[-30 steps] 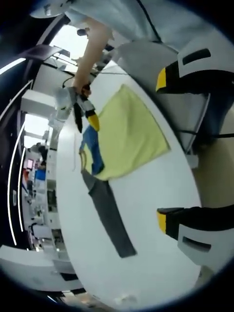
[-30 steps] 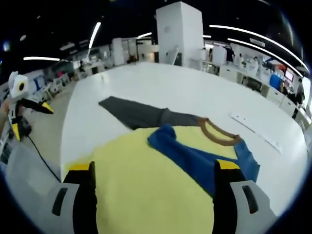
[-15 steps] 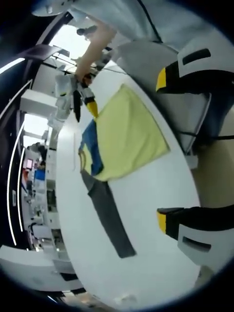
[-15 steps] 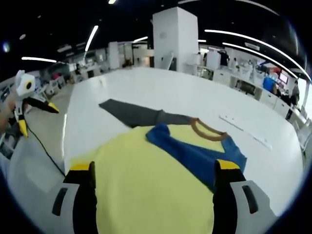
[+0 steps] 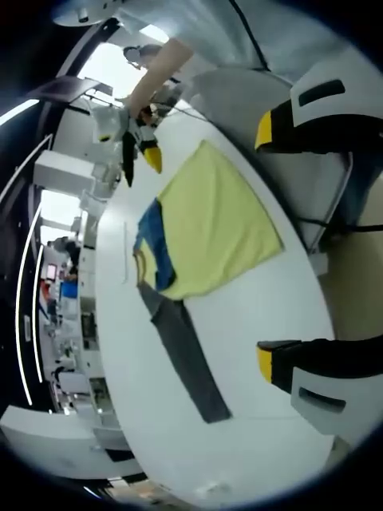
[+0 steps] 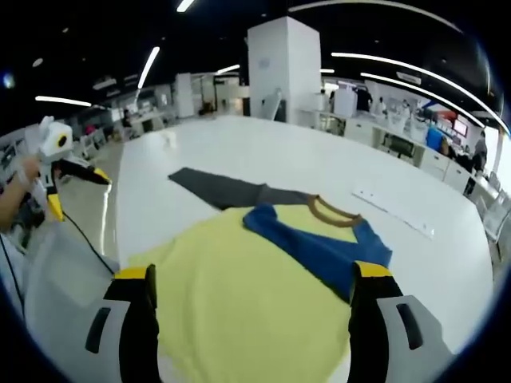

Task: Fold the garment on the visible template until the final outline fits inside the template.

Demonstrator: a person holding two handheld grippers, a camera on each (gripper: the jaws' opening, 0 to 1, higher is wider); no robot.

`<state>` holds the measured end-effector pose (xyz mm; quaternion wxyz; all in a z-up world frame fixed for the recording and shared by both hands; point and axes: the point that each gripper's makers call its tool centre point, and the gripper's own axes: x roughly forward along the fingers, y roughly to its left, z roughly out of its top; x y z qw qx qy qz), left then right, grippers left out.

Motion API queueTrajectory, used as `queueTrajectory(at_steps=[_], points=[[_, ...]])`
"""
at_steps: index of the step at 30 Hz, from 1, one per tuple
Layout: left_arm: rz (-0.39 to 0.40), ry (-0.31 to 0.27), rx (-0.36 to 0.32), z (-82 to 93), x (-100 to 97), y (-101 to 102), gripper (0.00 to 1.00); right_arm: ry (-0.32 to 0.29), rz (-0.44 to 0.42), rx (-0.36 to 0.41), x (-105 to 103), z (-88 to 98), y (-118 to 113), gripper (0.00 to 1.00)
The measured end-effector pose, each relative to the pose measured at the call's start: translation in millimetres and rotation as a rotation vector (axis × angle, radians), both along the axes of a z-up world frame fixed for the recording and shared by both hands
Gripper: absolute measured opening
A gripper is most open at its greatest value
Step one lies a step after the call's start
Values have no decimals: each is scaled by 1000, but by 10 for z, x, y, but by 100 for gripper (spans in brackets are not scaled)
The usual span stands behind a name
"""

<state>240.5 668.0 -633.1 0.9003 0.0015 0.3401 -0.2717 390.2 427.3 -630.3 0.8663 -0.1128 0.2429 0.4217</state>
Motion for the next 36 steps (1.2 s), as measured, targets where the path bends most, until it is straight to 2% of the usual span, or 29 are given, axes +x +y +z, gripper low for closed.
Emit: queueTrajectory(at_steps=[10, 19, 32, 36], points=[[-3, -16, 9, 45, -18, -10, 94, -16, -8, 20, -208, 156, -110, 100], [-8, -34, 8, 101, -29, -55, 94, -18, -31, 35, -421, 226, -246, 100], [-41, -46, 21, 116, -71, -116, 94, 4, -55, 44, -710, 202, -374, 100], [-62, -28, 68, 80, -34, -90, 93, 10, -54, 38, -802, 189, -359, 100]])
